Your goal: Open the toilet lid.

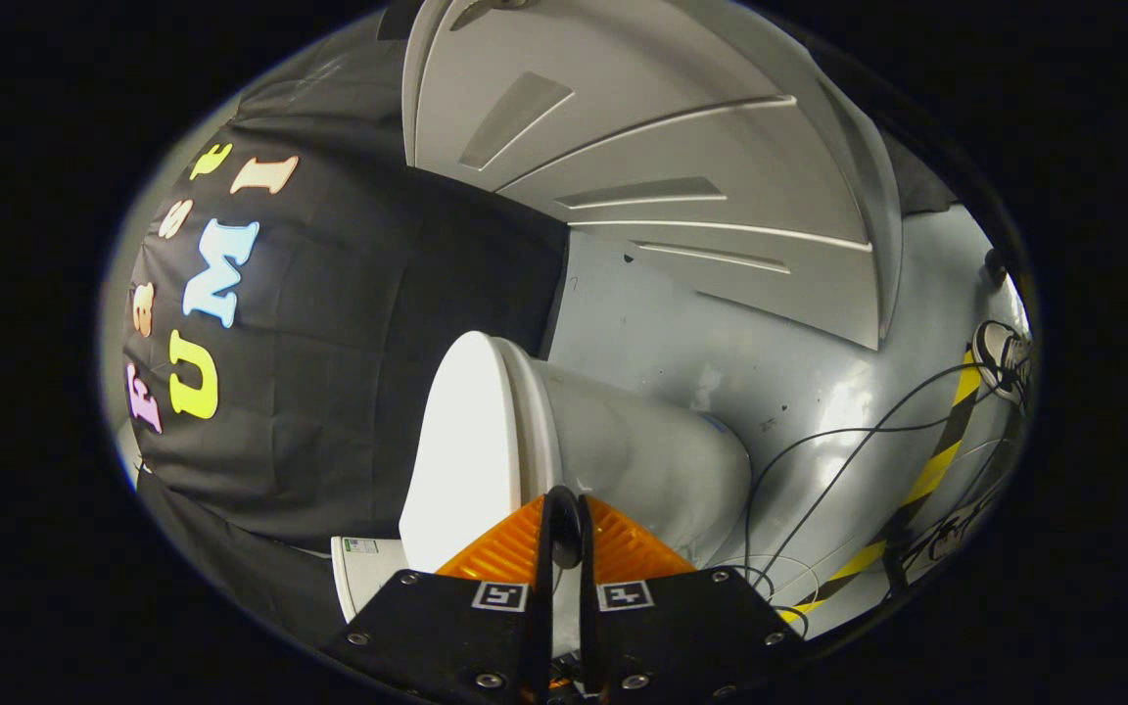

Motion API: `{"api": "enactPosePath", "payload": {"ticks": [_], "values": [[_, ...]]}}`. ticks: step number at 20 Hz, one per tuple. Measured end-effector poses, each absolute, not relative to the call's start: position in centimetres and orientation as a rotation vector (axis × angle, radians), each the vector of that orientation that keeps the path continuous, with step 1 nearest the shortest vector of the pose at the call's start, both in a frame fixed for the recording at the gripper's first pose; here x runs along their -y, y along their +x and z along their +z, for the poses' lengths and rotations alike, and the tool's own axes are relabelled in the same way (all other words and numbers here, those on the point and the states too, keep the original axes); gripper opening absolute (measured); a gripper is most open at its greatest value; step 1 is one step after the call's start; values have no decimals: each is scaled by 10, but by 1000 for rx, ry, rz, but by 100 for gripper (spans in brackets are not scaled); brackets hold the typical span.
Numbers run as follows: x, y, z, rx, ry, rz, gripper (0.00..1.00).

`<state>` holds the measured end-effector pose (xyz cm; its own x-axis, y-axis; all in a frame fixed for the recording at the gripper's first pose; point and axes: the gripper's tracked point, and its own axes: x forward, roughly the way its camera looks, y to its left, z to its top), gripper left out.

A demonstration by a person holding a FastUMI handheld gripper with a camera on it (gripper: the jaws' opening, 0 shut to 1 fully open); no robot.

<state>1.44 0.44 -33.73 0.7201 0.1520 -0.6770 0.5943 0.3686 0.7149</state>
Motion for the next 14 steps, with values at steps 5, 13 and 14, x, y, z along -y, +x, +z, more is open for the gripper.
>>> {"api": "enactPosePath", "payload": {"ticks": [5,13,14], "values": [[-5,16,-330,-750,1066,-316,1],[-7,19,-311,-804,868,-275,0],[-8,19,-310,-803,867,-281,0]]}}
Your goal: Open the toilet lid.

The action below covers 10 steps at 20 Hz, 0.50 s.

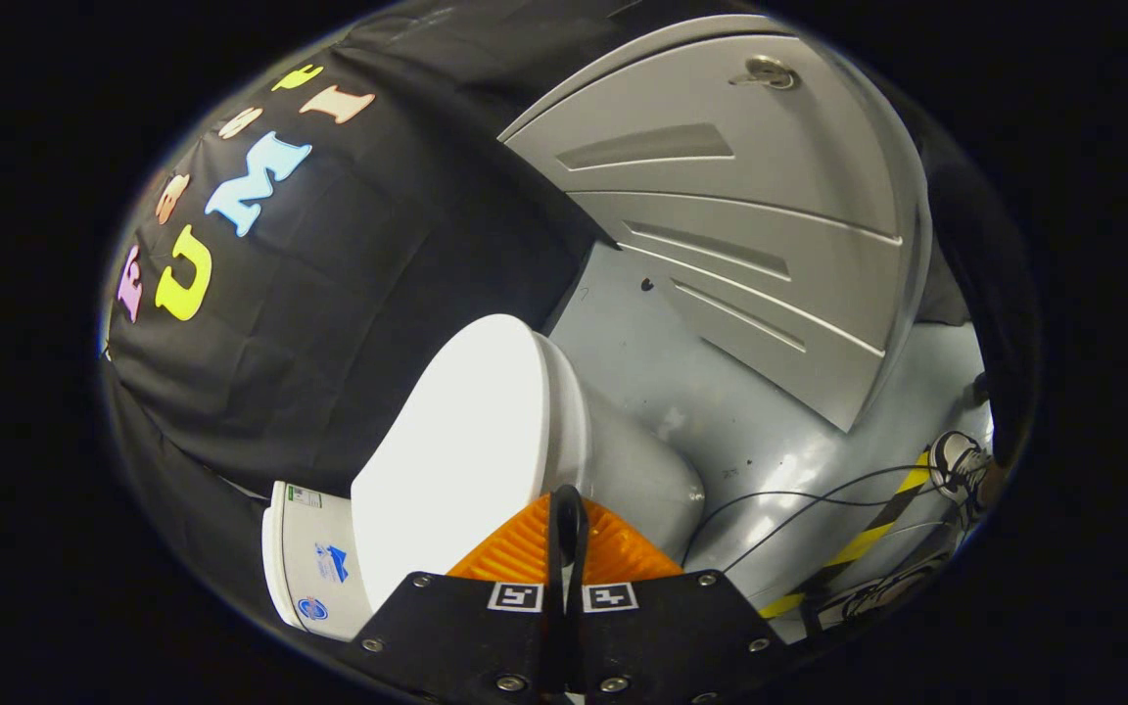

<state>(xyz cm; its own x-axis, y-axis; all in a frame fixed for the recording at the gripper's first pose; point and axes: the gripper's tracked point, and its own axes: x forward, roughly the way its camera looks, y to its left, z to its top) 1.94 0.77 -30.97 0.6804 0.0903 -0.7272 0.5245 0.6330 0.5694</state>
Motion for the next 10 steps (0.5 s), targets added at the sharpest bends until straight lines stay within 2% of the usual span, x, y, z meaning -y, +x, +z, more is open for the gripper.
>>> {"api": "enactPosePath", "payload": {"ticks": [10], "values": [[-19,29,-260,-808,724,-299,1]]}}
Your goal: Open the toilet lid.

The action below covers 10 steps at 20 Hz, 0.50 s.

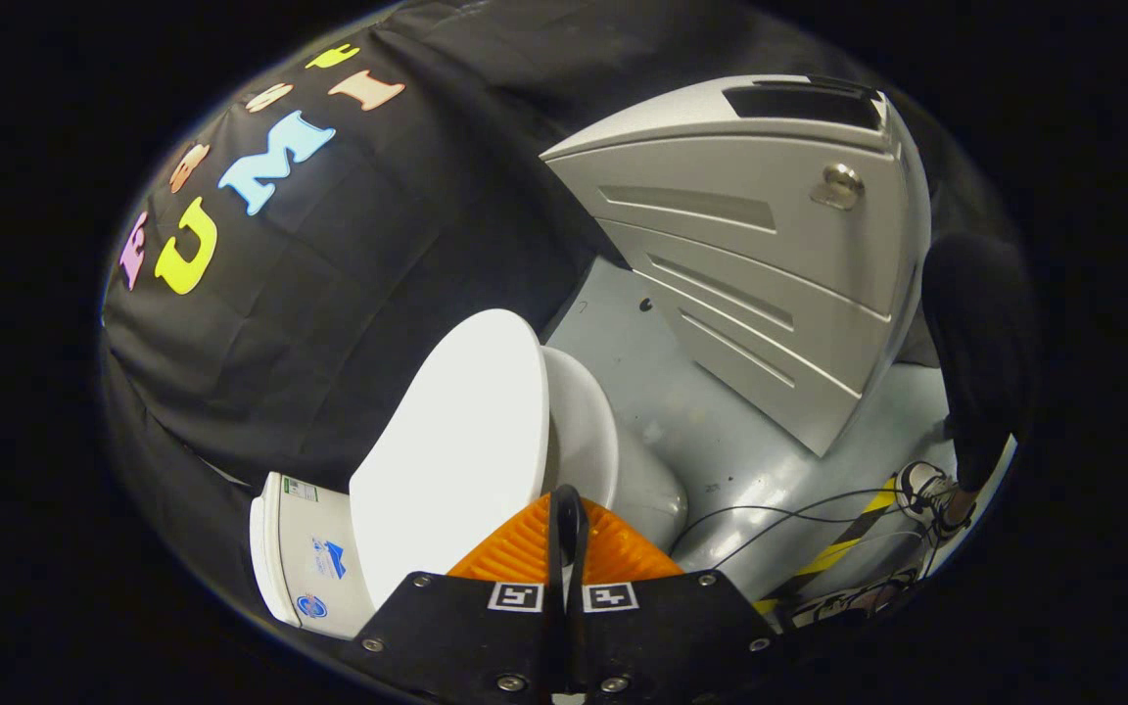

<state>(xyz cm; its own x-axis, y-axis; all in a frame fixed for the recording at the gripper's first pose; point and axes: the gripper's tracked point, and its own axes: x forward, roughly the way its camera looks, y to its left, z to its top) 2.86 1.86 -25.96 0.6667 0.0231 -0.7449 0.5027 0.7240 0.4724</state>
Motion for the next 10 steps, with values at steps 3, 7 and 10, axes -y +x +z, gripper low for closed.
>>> {"api": "enactPosePath", "payload": {"ticks": [3,7,10], "values": [[-25,33,-234,-771,660,-266,0],[-35,37,-203,-741,579,-234,0],[-43,41,-184,-743,455,-215,0]]}}
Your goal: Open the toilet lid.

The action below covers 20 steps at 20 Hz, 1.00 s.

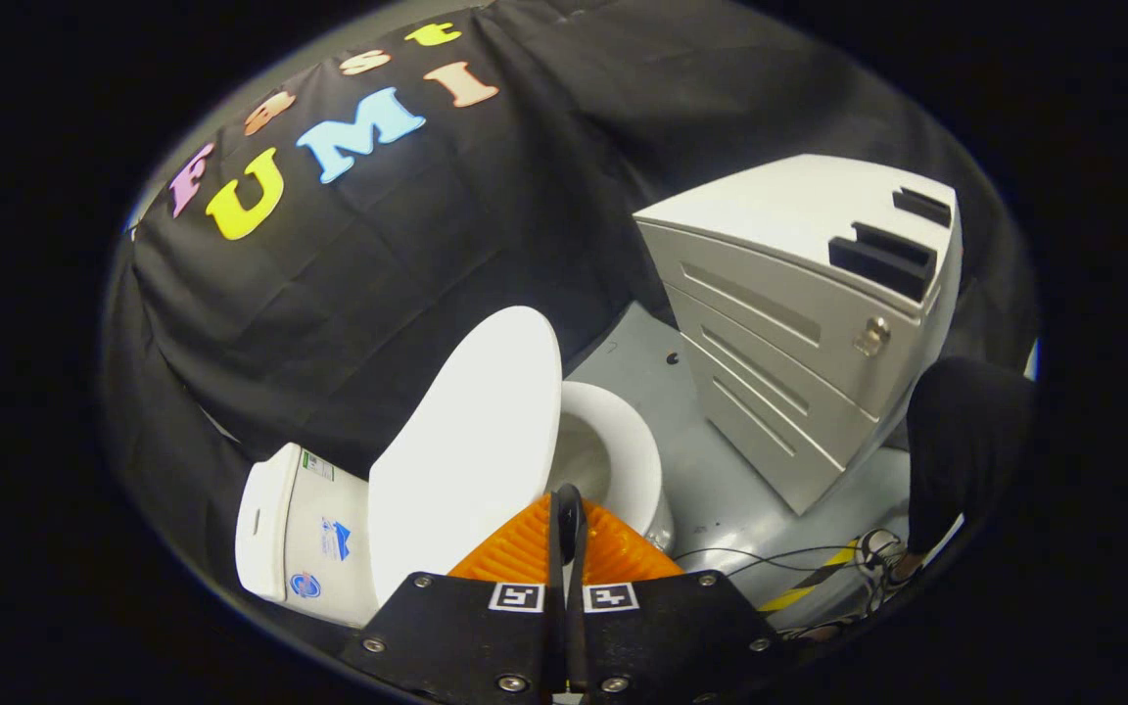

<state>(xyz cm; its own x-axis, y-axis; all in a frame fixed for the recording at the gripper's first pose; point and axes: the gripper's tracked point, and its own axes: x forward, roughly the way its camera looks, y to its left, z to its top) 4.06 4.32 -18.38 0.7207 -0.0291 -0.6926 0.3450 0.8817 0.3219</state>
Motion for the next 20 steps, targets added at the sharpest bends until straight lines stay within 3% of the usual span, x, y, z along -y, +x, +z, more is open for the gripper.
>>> {"api": "enactPosePath", "payload": {"ticks": [20], "values": [[-130,51,-60,-554,0,-153,0]]}}
